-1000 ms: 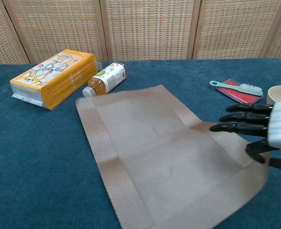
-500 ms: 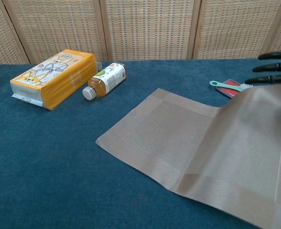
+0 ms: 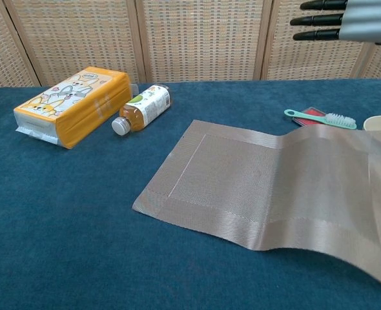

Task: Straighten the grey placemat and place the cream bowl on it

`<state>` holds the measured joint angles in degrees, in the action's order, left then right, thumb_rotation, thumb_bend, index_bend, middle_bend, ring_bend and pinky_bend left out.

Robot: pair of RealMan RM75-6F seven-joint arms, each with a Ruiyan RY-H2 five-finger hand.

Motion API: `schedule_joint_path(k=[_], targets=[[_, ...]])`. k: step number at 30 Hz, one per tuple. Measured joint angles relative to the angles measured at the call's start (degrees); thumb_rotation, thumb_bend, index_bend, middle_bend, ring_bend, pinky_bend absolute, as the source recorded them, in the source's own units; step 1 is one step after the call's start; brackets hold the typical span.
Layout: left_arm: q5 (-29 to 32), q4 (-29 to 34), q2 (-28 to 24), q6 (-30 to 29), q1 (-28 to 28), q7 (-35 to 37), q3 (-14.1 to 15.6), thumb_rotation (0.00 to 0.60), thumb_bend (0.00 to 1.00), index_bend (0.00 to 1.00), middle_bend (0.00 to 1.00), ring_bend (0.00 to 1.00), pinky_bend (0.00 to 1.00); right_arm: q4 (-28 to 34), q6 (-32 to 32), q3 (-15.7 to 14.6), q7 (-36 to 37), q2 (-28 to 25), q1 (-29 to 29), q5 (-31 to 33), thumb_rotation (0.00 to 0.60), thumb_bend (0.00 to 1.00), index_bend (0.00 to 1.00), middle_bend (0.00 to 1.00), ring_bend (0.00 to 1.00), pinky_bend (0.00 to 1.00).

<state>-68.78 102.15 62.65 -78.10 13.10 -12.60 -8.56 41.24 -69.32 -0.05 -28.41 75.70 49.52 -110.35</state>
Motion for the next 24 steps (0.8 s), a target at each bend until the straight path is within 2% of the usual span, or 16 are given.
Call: schedule_joint_path(k=[6,9,13,19,22,24], targets=[[-2.7,-1.2,0.7,0.8,0.8,1.1,0.5,0.6,0.0,0.0,0.0,0.0,0.0,4.8,-7.2,3.2,3.5,-2.2,-5.2,6.3,0.6,0.0,0.0,0.0,0.0,0.0],[-5.5,-2.9,1.3,1.8,1.5,3.1,1.0,0.6,0.0,0.0,0.0,0.0,0.0,10.8,-9.4,4.6,6.9,-3.9,-8.8,11.1,0.6,0.0,0.0,0.0,0.0,0.0],[-10.5,-6.4,3.0,3.3,3.3,5.9,1.9,0.6,0.0,0.0,0.0,0.0,0.0,22.6,-11.2,5.4,11.8,-7.1,-14.1,15.7,0.6,0.0,0.0,0.0,0.0,0.0],[-20.2,-14.4,7.3,5.9,7.9,11.3,3.4,0.6,0.0,0.0,0.0,0.0,0.0,40.8,-13.2,4.2,19.5,-12.1,-22.8,20.6,0.6,0.0,0.0,0.0,0.0,0.0],[-24.9,-19.6,10.2,7.2,11.0,14.1,4.1,0.6,0.0,0.02,0.0,0.0,0.0,46.9,-14.5,2.4,23.3,-13.6,-27.8,22.1,0.6,0.0,0.0,0.0,0.0,0.0],[-27.3,-22.7,12.3,7.9,13.1,15.7,4.6,0.6,0.0,0.05,0.0,0.0,0.0,48.7,-15.5,1.1,25.4,-13.8,-30.2,22.5,0.6,0.0,0.0,0.0,0.0,0.0]])
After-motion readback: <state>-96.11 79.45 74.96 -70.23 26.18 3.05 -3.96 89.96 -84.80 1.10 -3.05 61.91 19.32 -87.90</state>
